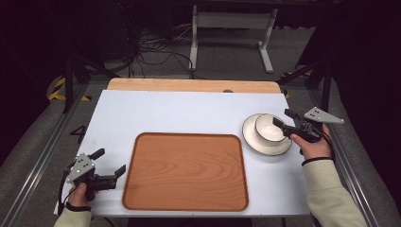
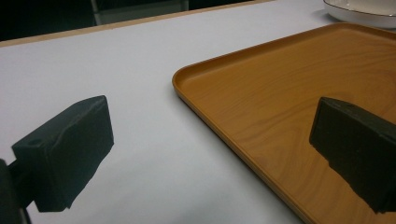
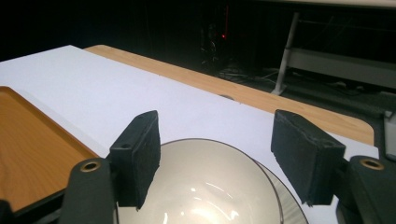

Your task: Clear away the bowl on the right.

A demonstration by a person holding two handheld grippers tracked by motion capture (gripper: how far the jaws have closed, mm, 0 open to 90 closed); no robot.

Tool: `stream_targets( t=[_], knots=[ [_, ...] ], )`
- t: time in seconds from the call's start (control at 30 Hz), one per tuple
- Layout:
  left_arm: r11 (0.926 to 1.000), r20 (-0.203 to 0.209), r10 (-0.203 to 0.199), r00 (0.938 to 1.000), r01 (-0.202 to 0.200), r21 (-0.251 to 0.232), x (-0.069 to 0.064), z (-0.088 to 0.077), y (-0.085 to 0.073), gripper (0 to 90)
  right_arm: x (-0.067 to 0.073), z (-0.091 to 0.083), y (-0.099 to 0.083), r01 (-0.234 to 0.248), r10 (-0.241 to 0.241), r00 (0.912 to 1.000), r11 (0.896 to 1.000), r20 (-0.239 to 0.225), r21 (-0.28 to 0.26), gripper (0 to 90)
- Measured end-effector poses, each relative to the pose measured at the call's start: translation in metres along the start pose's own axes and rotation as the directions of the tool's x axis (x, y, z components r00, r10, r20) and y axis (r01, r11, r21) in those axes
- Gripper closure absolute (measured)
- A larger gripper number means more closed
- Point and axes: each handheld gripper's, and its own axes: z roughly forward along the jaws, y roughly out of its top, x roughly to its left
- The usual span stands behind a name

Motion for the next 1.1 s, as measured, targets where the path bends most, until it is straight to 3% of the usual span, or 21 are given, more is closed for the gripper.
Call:
stream_targets(
  t=[0.3,0.4,0.47,0.6,0.8,0.9,1.1],
  knots=[
    [1.0,0.0,0.0,1.0,0.0,0.001,0.0,0.0,0.0,0.4,-0.012,0.009,-0.003,-0.014,0.009,0.9989,0.994,0.046,0.107,39.4],
    [1.0,0.0,0.0,1.0,0.0,0.001,0.0,0.0,0.0,0.4,-0.017,0.013,-0.002,-0.036,0.024,0.9973,0.983,0.069,0.18,39.3],
    [1.0,0.0,0.0,1.0,0.0,0.001,0.0,0.0,0.0,0.4,-0.02,0.016,-0.002,-0.062,0.049,0.9966,0.976,0.066,0.21,39.1],
    [1.0,0.002,0.0,1.0,0.0,-0.001,0.0,0.0,0.0,0.4,-0.023,0.02,-0.002,-0.074,0.057,0.9957,0.964,0.074,0.257,39.4],
    [1.0,0.002,0.0,1.0,0.0,0.0,0.0,0.0,0.0,0.4,-0.026,0.025,-0.005,-0.085,0.062,0.9945,0.95,0.084,0.301,42.1],
    [1.0,0.002,0.001,1.0,-0.001,0.001,0.0,0.0,0.0,0.4,-0.029,0.029,-0.008,-0.105,0.081,0.9931,0.938,0.084,0.33,45.8],
    [1.0,0.002,0.0,1.0,0.0,0.004,0.0,0.0,0.0,0.4,-0.029,0.035,-0.014,-0.123,0.099,0.9913,0.931,0.088,0.344,50.3]
  ],
)
